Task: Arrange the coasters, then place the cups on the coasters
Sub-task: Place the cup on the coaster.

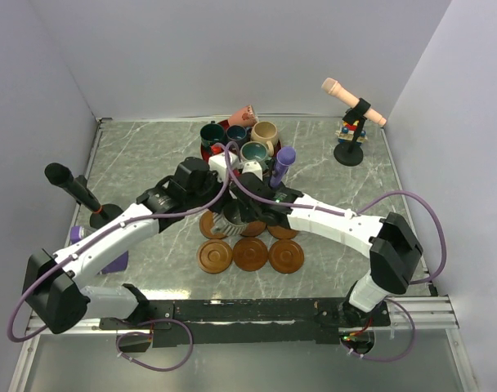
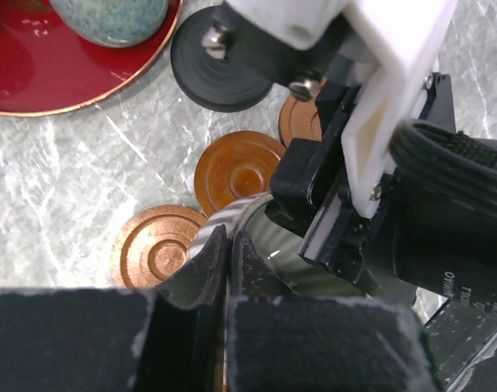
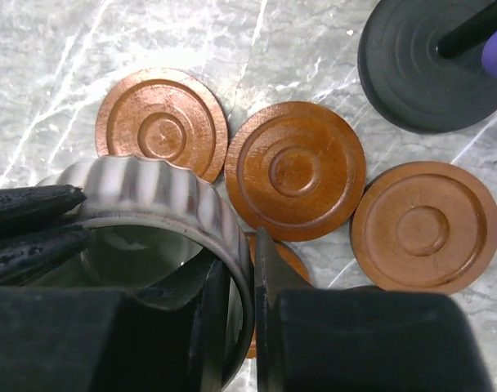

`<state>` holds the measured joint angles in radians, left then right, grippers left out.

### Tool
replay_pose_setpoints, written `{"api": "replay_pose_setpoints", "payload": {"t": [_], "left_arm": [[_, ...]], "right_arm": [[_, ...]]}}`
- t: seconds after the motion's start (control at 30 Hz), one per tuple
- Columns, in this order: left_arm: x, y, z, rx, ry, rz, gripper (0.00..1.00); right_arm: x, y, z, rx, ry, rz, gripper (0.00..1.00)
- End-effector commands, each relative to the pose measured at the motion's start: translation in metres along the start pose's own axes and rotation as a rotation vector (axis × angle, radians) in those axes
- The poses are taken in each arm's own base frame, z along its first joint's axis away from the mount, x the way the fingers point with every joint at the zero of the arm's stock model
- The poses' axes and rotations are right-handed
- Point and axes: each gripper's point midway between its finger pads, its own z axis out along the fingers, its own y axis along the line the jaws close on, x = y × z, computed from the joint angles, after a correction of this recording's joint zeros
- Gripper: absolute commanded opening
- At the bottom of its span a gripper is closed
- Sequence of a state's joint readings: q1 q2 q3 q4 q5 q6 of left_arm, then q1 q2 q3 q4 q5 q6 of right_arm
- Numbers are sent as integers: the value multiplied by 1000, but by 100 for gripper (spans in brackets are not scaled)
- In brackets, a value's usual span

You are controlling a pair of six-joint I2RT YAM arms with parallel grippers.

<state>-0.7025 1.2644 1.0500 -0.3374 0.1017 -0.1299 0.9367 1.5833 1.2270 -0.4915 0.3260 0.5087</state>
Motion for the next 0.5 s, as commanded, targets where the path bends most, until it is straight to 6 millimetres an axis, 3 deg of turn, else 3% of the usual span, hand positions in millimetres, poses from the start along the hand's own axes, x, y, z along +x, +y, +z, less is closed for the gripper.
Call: {"api": "replay_pose_setpoints", "payload": {"t": [0.0, 0.07, 0.13, 0.2, 0.33, 0.47], "left_arm": [[-26, -7, -13, 17, -115, -88, 11], [-24, 1, -19, -36, -115, -96, 35], [-23, 9, -28, -81, -131, -100, 70], [-23, 17, -39, -131, -151, -101, 85], [-18, 30, -61, -211, -188, -99, 93], [-12, 0, -77, -24, -231, 7, 93]], "right_arm": [[-11, 3, -2, 3, -39, 27, 0], [-15, 3, -5, 4, -45, 28, 0], [-17, 3, -8, 4, -47, 24, 0], [-20, 3, -11, 5, -44, 19, 0], [-23, 0, -15, 31, -29, 4, 0], [-30, 2, -17, 29, -30, 3, 0]]}}
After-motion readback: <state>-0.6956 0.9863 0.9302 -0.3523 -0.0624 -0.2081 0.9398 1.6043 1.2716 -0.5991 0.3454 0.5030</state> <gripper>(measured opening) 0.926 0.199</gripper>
